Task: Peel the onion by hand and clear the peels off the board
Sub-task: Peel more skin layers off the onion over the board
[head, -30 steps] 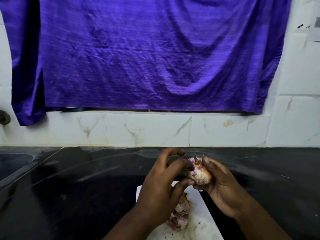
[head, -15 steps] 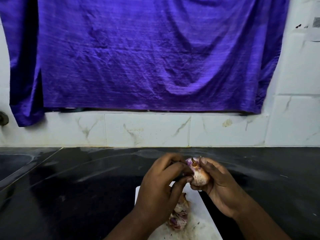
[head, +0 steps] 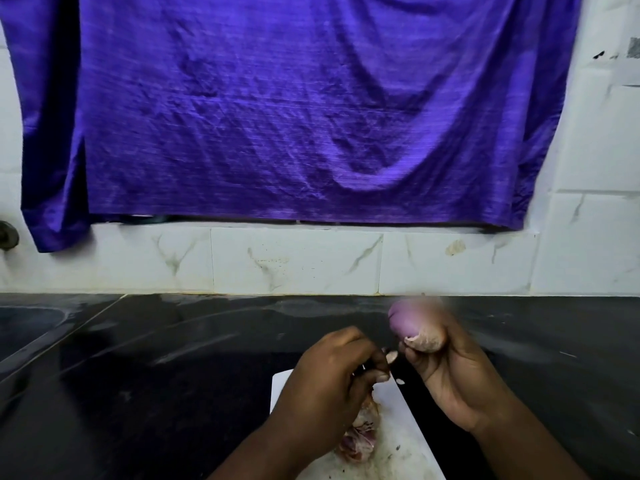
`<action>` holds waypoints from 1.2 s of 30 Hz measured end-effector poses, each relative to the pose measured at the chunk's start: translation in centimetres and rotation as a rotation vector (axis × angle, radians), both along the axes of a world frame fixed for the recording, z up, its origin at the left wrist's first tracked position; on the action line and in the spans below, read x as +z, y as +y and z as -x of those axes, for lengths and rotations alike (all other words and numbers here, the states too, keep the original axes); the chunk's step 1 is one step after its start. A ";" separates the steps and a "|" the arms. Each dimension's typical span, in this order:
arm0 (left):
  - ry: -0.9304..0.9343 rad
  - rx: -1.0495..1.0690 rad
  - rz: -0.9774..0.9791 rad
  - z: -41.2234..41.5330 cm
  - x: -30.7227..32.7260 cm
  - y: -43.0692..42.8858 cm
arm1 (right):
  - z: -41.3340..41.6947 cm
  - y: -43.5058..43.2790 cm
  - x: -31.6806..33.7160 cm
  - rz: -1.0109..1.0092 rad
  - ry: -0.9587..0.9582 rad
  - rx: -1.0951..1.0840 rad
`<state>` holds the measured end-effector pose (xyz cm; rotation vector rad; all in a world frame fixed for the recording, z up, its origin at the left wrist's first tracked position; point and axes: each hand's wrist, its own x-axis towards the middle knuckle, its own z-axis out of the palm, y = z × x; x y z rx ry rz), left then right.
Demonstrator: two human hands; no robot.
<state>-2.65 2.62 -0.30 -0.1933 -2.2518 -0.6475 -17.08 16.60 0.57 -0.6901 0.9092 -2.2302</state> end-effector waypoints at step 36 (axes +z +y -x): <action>0.190 0.145 -0.200 0.1 0.1 -0.1 | -0.4 -0.9 -1.0 -0.152 0.281 -0.007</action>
